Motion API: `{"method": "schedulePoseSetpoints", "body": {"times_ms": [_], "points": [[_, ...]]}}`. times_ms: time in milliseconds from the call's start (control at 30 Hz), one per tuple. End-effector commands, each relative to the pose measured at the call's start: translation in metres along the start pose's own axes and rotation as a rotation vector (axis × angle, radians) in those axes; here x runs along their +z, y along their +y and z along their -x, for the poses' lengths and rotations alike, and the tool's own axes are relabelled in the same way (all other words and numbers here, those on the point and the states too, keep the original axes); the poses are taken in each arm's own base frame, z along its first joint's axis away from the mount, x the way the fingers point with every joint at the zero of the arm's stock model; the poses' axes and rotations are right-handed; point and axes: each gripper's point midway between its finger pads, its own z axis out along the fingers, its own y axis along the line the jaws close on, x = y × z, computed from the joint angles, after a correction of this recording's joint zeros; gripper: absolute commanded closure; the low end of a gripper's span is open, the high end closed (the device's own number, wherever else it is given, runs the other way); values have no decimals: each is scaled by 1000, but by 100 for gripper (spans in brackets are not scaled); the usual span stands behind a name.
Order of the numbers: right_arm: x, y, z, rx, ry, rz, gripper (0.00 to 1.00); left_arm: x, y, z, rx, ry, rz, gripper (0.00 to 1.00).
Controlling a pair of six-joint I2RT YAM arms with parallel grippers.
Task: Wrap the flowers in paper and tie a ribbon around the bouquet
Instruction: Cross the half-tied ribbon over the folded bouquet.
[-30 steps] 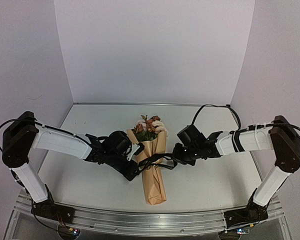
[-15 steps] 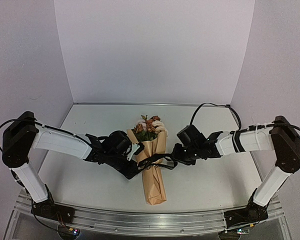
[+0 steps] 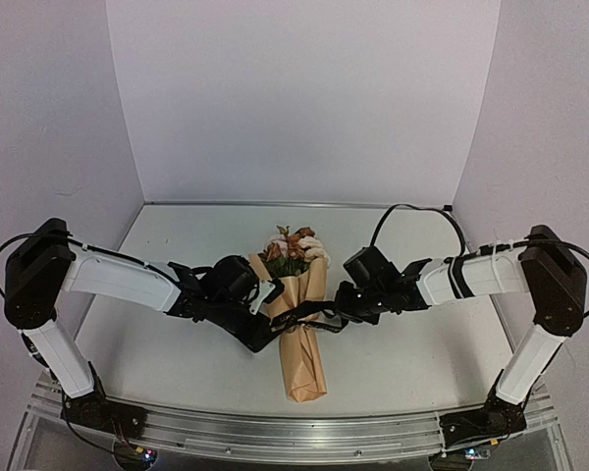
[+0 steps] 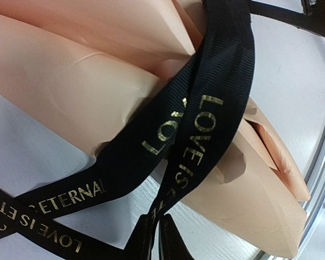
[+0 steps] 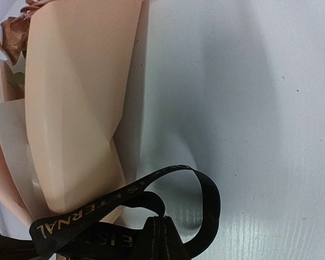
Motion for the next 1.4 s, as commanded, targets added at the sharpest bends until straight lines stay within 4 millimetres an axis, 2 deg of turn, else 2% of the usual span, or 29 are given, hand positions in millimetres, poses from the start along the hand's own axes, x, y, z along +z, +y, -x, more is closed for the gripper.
{"method": "schedulePoseSetpoints", "body": {"times_ms": [0, 167, 367, 433, 667, 833, 933, 1133, 1200, 1367], "points": [[-11, 17, 14, 25, -49, 48, 100, -8, -3, 16, 4, -48, 9, 97], [-39, 24, 23, 7, -60, 40, 100, -20, 10, 16, -35, -56, 52, 100], [-67, 46, 33, -50, -64, 63, 100, -36, 20, 14, -93, -54, 29, 100], [-68, 51, 35, -71, -60, 65, 100, -38, 22, 10, -111, -37, 16, 100], [-62, 90, 46, -158, -28, 114, 100, -50, 22, -12, -135, 52, -4, 100], [-55, 115, 59, -194, -32, 131, 100, -73, 9, -30, -175, 93, -58, 100], [-46, 127, 62, -211, -19, 138, 100, -89, -5, -36, -204, 115, -113, 100], [-30, 139, 65, -223, 5, 153, 100, -130, -87, -15, -120, 108, -420, 100], [-26, 141, 64, -223, 20, 162, 100, -132, -106, -5, -83, 114, -492, 100], [-21, 147, 64, -232, 46, 187, 100, -140, -156, 65, 31, 9, -692, 100]]}}
